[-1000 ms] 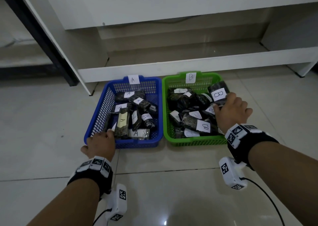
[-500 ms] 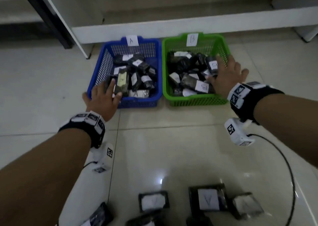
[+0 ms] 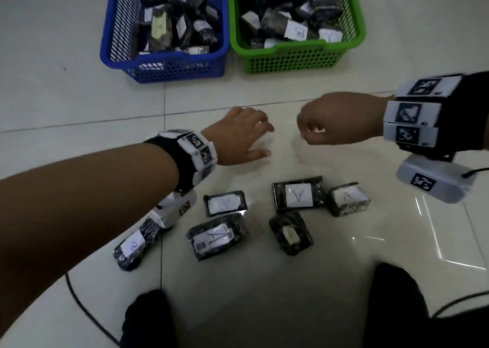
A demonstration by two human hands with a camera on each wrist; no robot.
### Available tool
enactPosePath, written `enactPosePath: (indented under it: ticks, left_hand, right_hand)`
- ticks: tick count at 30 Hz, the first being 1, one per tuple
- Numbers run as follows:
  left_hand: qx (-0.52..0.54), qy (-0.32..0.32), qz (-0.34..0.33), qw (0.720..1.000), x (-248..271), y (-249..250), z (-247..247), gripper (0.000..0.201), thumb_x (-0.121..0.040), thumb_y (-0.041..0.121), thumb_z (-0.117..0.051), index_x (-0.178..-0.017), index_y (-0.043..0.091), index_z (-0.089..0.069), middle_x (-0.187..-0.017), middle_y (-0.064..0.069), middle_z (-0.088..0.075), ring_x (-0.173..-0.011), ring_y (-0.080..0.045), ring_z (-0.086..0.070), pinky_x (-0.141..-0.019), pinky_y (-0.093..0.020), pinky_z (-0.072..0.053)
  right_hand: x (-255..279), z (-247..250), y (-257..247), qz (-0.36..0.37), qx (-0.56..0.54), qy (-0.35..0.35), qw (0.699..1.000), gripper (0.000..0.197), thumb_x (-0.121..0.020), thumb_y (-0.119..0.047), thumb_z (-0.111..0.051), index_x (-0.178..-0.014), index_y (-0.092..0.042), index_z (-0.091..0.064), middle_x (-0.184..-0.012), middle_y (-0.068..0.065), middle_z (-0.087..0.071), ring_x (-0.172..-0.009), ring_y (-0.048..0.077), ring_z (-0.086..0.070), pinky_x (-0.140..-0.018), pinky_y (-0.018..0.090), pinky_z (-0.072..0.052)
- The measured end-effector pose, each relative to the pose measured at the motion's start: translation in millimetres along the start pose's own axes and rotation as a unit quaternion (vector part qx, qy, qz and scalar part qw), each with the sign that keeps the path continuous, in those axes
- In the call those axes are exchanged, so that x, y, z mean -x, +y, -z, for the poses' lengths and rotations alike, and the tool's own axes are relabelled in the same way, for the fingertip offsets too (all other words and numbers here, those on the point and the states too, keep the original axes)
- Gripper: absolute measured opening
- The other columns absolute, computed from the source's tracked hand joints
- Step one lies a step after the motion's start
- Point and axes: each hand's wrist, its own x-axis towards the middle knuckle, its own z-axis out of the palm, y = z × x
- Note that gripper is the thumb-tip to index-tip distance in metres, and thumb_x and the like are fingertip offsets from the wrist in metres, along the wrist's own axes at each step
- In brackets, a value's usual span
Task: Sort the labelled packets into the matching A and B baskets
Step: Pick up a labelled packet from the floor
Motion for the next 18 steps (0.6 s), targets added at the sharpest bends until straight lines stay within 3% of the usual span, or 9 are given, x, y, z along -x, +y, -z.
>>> enactPosePath:
  ticks: [2,4,6,8,12,16,18]
  left_hand:
    - [0.026,-0.045,-0.031,0.998,-11,25,-5,0.060,-0.089,0.061,-0.043,-0.134,0.022,-0.042,-0.135,-0.003,-0.045,-0.122,-0.023,-0.043,-0.101,-0.038,-0.030]
    - [0.082,-0.097,-0.033,0.991,-19,44,-9,0.066,-0.085,0.061,-0.050,-0.137,0.021,-0.039,-0.134,-0.001,-0.046,-0.120,-0.021,-0.046,-0.100,-0.035,-0.034]
    - [0.147,-0.156,-0.002,0.977,-25,57,-12,0.071,-0.083,0.059,-0.057,-0.138,0.020,-0.037,-0.131,-0.001,-0.049,-0.118,-0.020,-0.048,-0.096,-0.031,-0.037]
    - [0.170,-0.190,0.014,0.967,-29,65,-17,0.069,-0.079,0.057,-0.063,-0.133,0.018,-0.043,-0.124,-0.002,-0.054,-0.111,-0.020,-0.051,-0.088,-0.029,-0.040]
    - [0.185,-0.205,0.025,0.961,-32,72,-26,0.052,-0.077,0.048,-0.071,-0.114,0.016,-0.054,-0.110,-0.003,-0.059,-0.097,-0.019,-0.053,-0.077,-0.028,-0.041]
    - [0.229,-0.204,0.058,0.950,-36,71,-26,0.046,-0.076,0.038,-0.075,-0.109,0.010,-0.058,-0.107,-0.005,-0.061,-0.097,-0.021,-0.054,-0.076,-0.026,-0.040]
    - [0.242,-0.212,0.071,0.944,-39,68,-25,0.045,-0.076,0.035,-0.076,-0.108,0.008,-0.058,-0.103,-0.005,-0.060,-0.093,-0.020,-0.053,-0.070,-0.025,-0.038]
  right_hand:
    - [14,-11,3,-0.032,0.022,-0.139,0.990,0.035,-0.089,-0.052,-0.045,-0.086,-0.019,-0.057,-0.091,0.001,-0.062,-0.077,0.018,-0.055,-0.074,0.036,-0.049]
    - [26,-23,10,-0.051,0.065,-0.238,0.968,0.052,-0.081,-0.069,-0.044,-0.099,-0.022,-0.056,-0.100,-0.002,-0.062,-0.086,0.016,-0.056,-0.081,0.033,-0.050]
    - [33,-35,17,-0.045,0.111,-0.287,0.950,0.073,-0.068,-0.081,-0.045,-0.115,-0.026,-0.051,-0.110,-0.005,-0.059,-0.093,0.016,-0.055,-0.086,0.033,-0.048]
    - [37,-45,21,-0.032,0.128,-0.305,0.943,0.084,-0.061,-0.085,-0.048,-0.123,-0.029,-0.045,-0.118,-0.006,-0.055,-0.099,0.017,-0.055,-0.090,0.034,-0.047]
    - [41,-67,10,0.036,0.133,-0.295,0.945,0.083,-0.062,-0.082,-0.052,-0.124,-0.027,-0.044,-0.122,-0.006,-0.048,-0.105,0.018,-0.055,-0.093,0.037,-0.046]
    - [43,-89,-9,0.071,0.167,-0.298,0.937,0.068,-0.081,-0.060,-0.055,-0.131,-0.017,-0.039,-0.131,0.004,-0.045,-0.115,0.023,-0.051,-0.096,0.036,-0.043]
    - [42,-91,-12,0.061,0.151,-0.299,0.940,0.064,-0.083,-0.049,-0.059,-0.132,-0.014,-0.037,-0.130,0.008,-0.045,-0.112,0.025,-0.052,-0.089,0.034,-0.044]
